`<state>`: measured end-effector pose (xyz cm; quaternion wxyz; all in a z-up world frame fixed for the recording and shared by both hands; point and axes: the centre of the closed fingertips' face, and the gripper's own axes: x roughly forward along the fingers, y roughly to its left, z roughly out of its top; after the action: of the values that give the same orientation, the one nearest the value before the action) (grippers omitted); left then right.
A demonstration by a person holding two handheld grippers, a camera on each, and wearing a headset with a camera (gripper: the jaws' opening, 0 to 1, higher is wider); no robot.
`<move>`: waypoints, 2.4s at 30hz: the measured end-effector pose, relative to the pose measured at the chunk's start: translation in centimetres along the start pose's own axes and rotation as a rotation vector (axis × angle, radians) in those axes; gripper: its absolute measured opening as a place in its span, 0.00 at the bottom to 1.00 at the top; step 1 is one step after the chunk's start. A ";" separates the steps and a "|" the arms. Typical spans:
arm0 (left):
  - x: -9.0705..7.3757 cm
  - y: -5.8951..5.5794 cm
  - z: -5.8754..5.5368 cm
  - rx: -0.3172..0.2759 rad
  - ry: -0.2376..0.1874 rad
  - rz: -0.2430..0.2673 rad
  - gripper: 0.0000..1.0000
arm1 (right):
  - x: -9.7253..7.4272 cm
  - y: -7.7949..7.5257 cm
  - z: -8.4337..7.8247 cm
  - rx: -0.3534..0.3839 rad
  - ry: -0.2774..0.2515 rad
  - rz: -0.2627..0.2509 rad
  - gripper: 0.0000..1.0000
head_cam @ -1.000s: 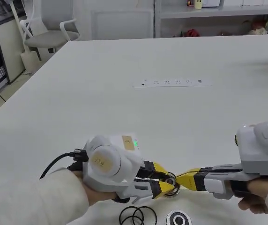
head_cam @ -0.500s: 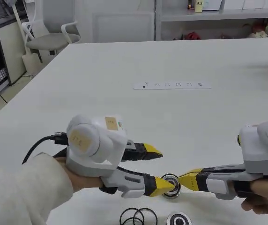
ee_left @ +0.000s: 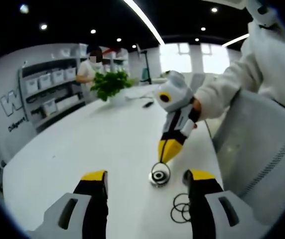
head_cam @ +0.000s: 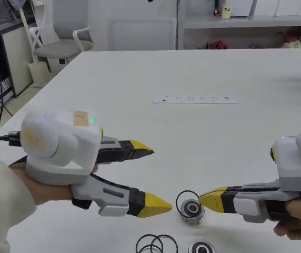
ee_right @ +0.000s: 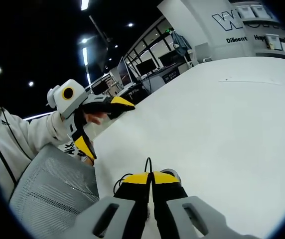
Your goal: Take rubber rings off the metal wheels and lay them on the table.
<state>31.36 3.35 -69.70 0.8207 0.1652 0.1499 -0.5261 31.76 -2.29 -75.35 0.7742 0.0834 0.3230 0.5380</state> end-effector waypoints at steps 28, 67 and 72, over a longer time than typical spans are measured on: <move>-8.9 -1.7 -3.9 -0.117 -0.014 0.189 0.92 | 1.1 3.9 -1.3 -0.033 0.096 0.099 0.00; -9.8 -4.3 -6.9 -0.243 -0.029 0.241 0.95 | 3.1 3.8 -6.0 -0.106 0.353 0.116 0.00; -9.6 -4.4 -6.8 -0.241 -0.032 0.237 0.95 | 3.2 3.6 -6.0 -0.124 0.353 0.102 0.00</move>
<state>22.99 12.34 -72.28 0.8930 0.0737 0.1785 -0.4065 26.10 0.73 -79.60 0.6810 -0.0436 0.4153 0.6015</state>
